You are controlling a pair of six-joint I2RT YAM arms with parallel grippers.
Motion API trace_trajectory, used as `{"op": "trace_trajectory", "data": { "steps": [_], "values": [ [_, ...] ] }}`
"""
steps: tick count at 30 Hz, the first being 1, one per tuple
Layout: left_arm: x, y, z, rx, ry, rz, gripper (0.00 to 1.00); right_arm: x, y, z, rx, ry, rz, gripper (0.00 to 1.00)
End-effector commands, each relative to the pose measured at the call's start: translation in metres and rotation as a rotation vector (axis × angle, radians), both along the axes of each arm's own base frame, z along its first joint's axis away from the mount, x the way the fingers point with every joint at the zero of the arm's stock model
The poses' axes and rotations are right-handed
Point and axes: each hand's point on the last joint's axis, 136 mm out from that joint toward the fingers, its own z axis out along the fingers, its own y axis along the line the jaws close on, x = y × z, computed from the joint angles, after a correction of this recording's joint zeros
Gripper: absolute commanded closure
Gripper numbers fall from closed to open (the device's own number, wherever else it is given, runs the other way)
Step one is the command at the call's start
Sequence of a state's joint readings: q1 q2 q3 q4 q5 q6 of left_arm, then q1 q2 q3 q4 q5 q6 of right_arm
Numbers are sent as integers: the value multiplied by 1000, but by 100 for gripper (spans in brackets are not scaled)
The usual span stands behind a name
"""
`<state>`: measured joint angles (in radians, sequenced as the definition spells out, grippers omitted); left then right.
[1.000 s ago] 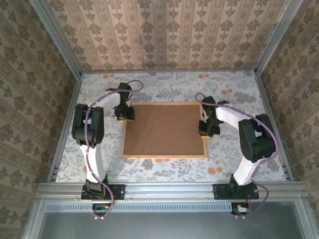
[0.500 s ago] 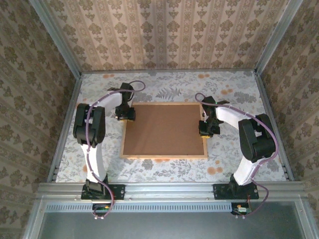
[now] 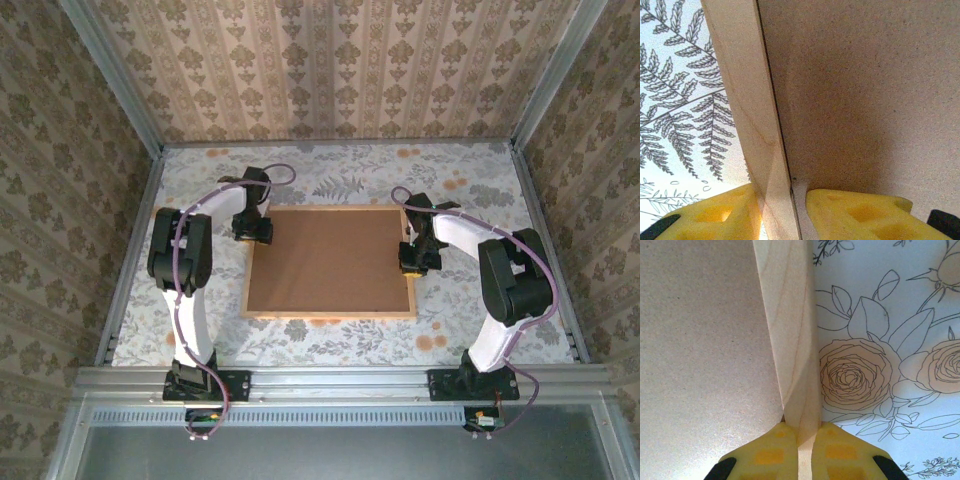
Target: Put the photo into the frame
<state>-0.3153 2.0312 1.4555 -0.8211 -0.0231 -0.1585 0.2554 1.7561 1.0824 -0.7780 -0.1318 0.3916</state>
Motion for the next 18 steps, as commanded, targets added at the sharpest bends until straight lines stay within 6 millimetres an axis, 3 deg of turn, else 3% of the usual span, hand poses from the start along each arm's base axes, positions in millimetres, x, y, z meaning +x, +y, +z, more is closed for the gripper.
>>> {"op": "trace_trajectory", "data": {
  "steps": [1,9,13,18],
  "values": [
    [-32,-30,-24,-113,149,-80,52,10,6,-12,-2,-17,17,92],
    [-23,-34,-15,-201,122,-6,53,9,6,-13,-2,-15,18,92],
    [-6,-43,9,-286,39,32,52,10,5,-12,-8,-20,17,92],
    [10,-33,41,-392,-48,123,47,8,-3,-12,-27,-14,18,94]
  ]
}}
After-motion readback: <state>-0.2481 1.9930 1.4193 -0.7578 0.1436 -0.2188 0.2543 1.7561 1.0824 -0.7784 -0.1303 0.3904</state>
